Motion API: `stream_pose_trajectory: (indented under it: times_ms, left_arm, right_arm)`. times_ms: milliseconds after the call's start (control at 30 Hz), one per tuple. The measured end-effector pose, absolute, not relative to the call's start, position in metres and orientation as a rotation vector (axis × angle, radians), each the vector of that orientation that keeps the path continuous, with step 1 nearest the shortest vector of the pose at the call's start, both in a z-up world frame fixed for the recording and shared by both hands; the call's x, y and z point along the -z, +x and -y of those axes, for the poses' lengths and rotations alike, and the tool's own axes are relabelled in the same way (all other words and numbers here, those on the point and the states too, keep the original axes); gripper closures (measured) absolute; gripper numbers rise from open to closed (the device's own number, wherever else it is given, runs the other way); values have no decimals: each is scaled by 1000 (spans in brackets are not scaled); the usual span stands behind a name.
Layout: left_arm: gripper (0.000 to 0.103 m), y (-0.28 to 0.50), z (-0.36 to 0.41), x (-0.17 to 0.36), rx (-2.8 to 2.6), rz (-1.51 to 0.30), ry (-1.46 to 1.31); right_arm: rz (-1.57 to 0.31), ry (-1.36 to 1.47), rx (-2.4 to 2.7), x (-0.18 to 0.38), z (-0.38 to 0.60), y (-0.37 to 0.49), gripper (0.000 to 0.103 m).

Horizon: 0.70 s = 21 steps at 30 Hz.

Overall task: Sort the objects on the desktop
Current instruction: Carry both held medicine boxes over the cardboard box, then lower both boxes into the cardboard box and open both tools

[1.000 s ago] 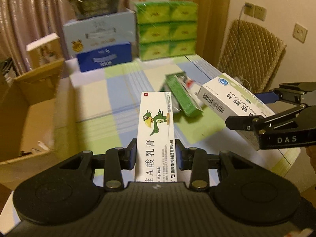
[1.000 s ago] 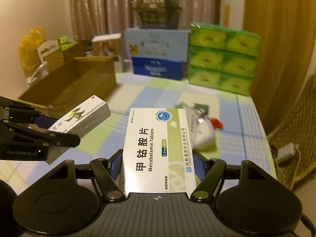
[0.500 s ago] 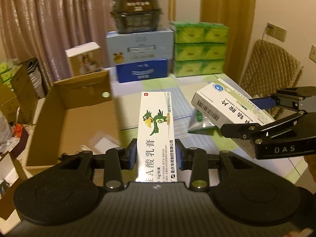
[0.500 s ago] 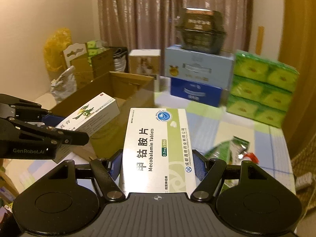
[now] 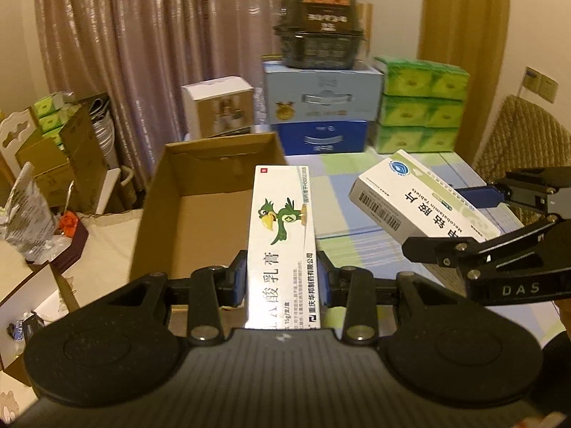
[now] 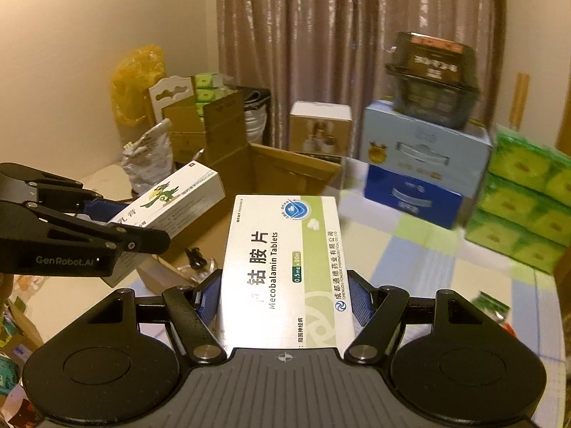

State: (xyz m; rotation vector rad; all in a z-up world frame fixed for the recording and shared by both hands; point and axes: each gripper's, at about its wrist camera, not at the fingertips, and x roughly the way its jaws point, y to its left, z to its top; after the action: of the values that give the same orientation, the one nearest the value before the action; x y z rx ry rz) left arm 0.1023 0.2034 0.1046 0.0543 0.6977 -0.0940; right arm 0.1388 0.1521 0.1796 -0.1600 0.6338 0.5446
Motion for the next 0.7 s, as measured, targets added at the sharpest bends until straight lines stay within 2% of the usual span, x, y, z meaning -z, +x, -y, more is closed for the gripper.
stream_pose_trajectory:
  times_ms: [233,700]
  left_arm:
    - [70,123,-240,-98,49,-709,41]
    - [70,176,-286,-49,19,-774,-14]
  right_arm:
    - [-637,-165,-584,-176,-190,169,35]
    - [-713,-107,-591,-133,-228,225,35]
